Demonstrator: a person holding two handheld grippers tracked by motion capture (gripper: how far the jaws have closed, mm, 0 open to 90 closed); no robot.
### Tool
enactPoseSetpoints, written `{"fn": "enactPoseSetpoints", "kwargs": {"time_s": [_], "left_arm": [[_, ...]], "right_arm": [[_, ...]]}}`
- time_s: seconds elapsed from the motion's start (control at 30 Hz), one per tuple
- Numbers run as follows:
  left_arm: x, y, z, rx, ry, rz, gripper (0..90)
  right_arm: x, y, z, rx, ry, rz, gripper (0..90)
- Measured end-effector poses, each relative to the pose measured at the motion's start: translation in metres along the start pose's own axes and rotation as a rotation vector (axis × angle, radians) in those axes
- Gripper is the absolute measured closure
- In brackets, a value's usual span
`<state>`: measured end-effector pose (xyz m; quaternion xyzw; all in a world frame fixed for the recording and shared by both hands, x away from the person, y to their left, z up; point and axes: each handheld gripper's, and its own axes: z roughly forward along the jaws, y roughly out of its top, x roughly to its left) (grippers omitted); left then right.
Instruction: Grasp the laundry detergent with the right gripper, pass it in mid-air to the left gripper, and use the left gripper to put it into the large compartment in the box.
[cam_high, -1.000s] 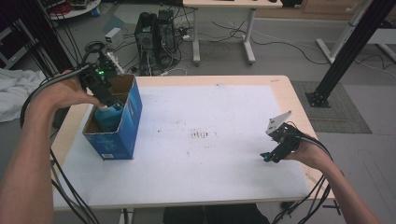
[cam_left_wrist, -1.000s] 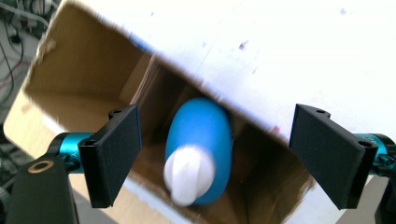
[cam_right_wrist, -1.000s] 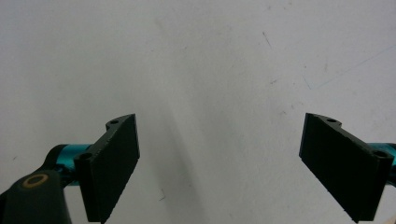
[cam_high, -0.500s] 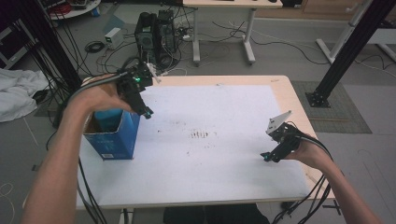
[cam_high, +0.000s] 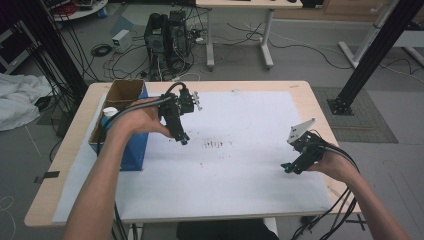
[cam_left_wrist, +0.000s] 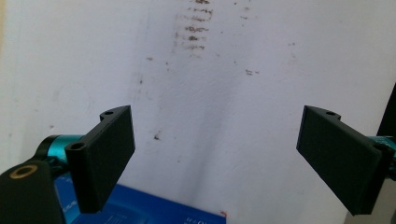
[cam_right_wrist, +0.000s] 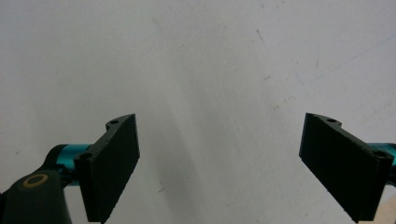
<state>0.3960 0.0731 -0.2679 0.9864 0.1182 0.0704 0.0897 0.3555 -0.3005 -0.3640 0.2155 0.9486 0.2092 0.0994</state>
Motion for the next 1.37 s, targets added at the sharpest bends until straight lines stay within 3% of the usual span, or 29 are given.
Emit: {"fn": "enactPoseSetpoints", "kwargs": {"time_s": [0.03, 0.2, 0.4, 0.43, 0.47, 0.53, 0.63, 0.67, 0.73, 0.77, 0.87, 0.93, 1.0, 1.1, 1.37], "left_arm": [[-0.002, 0.001, 0.004, -0.004, -0.001, 0.000, 11.5], [-0.010, 0.003, 0.025, 0.006, -0.006, 0.002, 11.5], [-0.013, 0.005, 0.041, 0.014, -0.031, 0.002, 11.5], [-0.014, 0.005, 0.042, 0.015, -0.033, 0.002, 11.5], [-0.014, 0.005, 0.043, 0.017, -0.035, 0.004, 11.5], [-0.014, 0.006, 0.044, 0.015, -0.039, 0.005, 11.5], [-0.014, 0.006, 0.045, 0.014, -0.041, 0.008, 11.5], [-0.014, 0.006, 0.045, 0.015, -0.040, 0.010, 11.5], [-0.014, 0.006, 0.045, 0.017, -0.038, 0.012, 11.5], [-0.015, 0.006, 0.045, 0.016, -0.039, 0.008, 11.5], [-0.015, 0.005, 0.047, 0.018, -0.038, 0.007, 11.5], [-0.016, 0.004, 0.048, 0.021, -0.041, 0.004, 11.5], [-0.017, 0.004, 0.050, 0.019, -0.041, -0.004, 11.5], [-0.018, 0.003, 0.050, 0.017, -0.041, -0.003, 11.5], [-0.018, 0.002, 0.049, 0.005, -0.032, -0.010, 11.5]], "right_arm": [[-0.002, 0.000, 0.001, -0.023, -0.010, -0.036, 11.4], [0.001, 0.000, -0.001, -0.002, -0.005, 0.001, 11.4], [-0.002, 0.002, 0.001, -0.018, -0.014, -0.023, 11.4], [0.000, 0.003, 0.000, -0.006, -0.012, 0.002, 11.4], [-0.002, 0.003, 0.000, -0.018, -0.013, -0.025, 11.4], [-0.003, 0.003, -0.001, -0.018, -0.013, -0.029, 11.4], [0.001, 0.004, -0.002, 0.002, -0.010, 0.019, 11.4], [-0.002, 0.004, -0.001, -0.015, -0.014, -0.017, 11.4], [0.000, 0.004, -0.001, -0.003, -0.012, -0.001, 11.4], [-0.002, 0.004, 0.000, -0.012, -0.015, -0.030, 11.4], [-0.001, 0.005, 0.000, -0.016, -0.019, -0.021, 11.4], [0.001, 0.005, -0.002, 0.009, -0.013, 0.013, 11.4], [0.000, 0.005, -0.001, -0.008, -0.018, -0.007, 11.4], [0.001, 0.007, -0.001, 0.011, 0.003, 0.007, 11.4], [0.002, 0.010, -0.001, 0.001, 0.002, 0.005, 11.4]]}}
